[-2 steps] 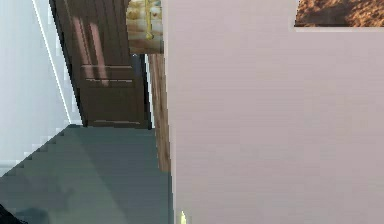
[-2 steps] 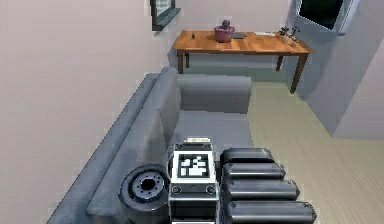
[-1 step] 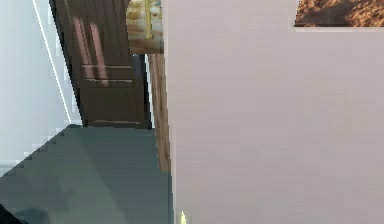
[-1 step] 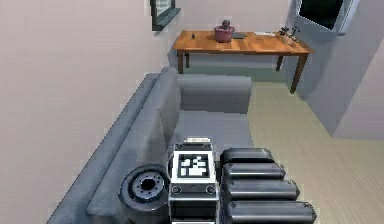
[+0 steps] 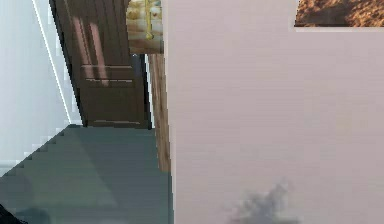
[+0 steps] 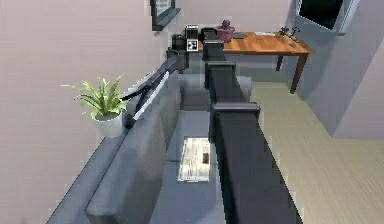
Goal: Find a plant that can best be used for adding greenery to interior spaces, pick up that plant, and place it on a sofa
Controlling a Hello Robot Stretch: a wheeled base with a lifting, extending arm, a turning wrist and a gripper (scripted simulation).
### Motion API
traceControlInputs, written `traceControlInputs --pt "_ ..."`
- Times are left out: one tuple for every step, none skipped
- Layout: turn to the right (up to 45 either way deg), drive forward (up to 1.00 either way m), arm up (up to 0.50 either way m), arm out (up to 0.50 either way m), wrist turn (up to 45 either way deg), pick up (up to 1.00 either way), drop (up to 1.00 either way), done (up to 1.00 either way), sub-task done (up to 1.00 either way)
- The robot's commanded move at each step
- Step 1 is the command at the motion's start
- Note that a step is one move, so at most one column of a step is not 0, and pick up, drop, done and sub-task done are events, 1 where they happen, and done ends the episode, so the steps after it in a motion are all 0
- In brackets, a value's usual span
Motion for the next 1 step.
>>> traceControlInputs --pt "0.0 0.0 0.0 0.0 45.0 0.0 0.0 0.0 0.0"
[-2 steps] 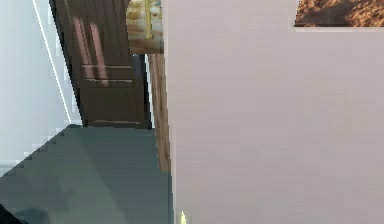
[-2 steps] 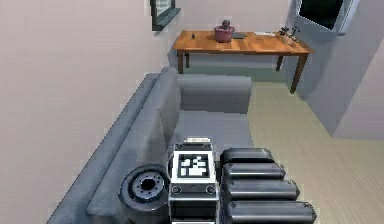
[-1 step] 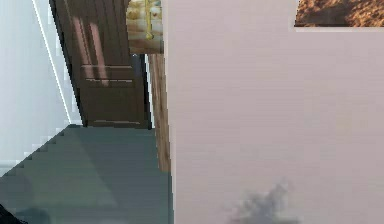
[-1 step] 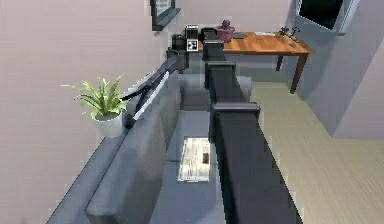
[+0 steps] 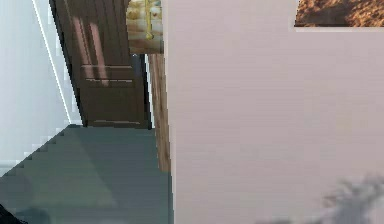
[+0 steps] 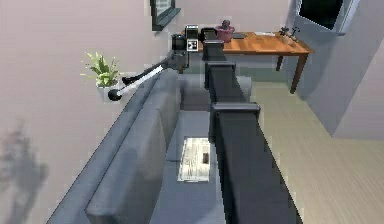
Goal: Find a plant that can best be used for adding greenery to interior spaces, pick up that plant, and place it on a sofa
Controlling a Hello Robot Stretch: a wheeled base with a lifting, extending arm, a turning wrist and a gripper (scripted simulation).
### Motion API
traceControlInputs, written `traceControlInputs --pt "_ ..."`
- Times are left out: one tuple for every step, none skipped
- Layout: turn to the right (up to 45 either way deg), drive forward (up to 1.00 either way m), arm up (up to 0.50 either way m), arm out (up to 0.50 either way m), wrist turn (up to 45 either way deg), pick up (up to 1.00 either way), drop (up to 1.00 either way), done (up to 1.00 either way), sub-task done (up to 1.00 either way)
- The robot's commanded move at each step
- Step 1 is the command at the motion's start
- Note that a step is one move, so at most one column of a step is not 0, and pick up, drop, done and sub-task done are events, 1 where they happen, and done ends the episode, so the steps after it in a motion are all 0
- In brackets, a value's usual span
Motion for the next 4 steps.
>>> traceControlInputs --pt "0.0 0.0 0.0 0.0 45.0 0.0 0.0 0.0 0.0" --pt "0.0 0.0 0.0 0.0 45.0 0.0 0.0 0.0 0.0" --pt "0.0 0.0 0.0 0.0 45.0 0.0 0.0 0.0 0.0" --pt "0.0 0.0 0.0 0.0 3.0 0.0 0.0 0.0 0.0"
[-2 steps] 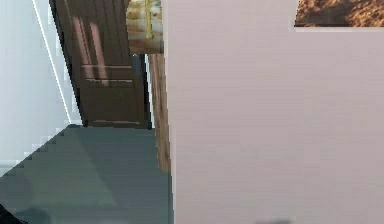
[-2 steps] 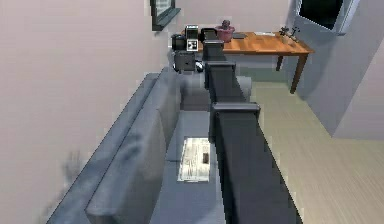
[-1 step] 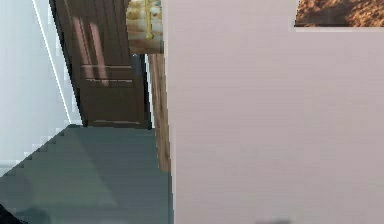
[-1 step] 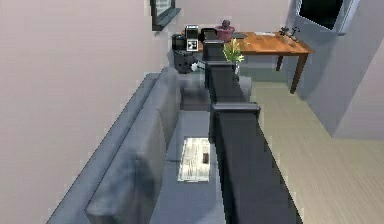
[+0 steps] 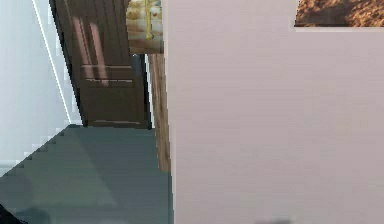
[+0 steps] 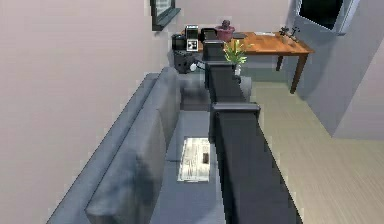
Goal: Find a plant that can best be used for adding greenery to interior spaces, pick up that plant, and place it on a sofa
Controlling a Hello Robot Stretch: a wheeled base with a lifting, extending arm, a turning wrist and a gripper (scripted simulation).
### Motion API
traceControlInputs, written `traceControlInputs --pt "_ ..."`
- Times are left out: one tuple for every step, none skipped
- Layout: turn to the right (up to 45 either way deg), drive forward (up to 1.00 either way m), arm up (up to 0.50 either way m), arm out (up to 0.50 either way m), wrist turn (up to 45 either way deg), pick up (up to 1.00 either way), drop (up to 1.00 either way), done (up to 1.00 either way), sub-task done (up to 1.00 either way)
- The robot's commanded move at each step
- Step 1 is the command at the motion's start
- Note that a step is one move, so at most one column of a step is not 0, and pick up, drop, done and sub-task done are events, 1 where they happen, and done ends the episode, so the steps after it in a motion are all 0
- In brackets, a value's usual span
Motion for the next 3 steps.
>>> traceControlInputs --pt "0.0 0.0 -0.36 0.0 0.0 0.0 0.0 0.0 0.0" --pt "0.0 0.0 -0.32 0.0 0.0 0.0 0.0 0.0 0.0" --pt "0.0 0.0 0.0 0.0 0.0 0.0 1.0 0.0 0.0"
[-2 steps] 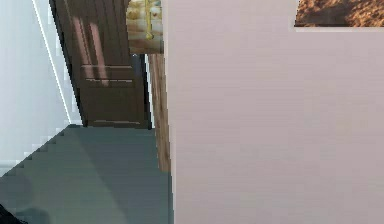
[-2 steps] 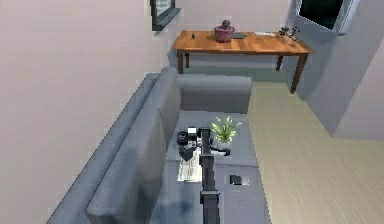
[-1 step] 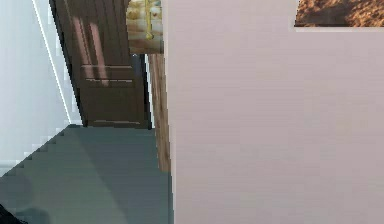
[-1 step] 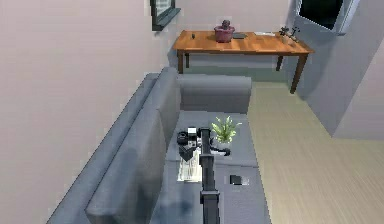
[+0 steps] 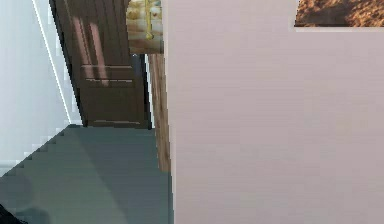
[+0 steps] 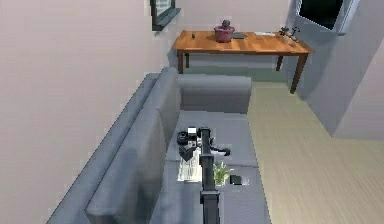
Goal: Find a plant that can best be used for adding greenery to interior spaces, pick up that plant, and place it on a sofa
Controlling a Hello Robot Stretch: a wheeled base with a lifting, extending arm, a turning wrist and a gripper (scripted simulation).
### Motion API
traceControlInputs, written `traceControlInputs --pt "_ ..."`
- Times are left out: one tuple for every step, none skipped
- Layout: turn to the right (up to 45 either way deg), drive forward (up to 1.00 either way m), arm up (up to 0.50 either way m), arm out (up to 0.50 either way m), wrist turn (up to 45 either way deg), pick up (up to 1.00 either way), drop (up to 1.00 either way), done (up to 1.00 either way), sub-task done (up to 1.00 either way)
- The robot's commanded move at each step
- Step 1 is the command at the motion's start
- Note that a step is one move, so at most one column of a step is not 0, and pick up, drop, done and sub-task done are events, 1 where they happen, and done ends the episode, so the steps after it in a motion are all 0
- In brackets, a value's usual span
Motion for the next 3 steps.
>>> traceControlInputs --pt "0.0 0.0 0.1 0.0 0.0 0.0 0.0 0.0 0.0" --pt "0.0 0.0 0.0 -0.08 0.0 0.0 0.0 0.0 0.0" --pt "0.0 0.0 0.0 0.0 0.0 0.0 0.0 1.0 0.0"
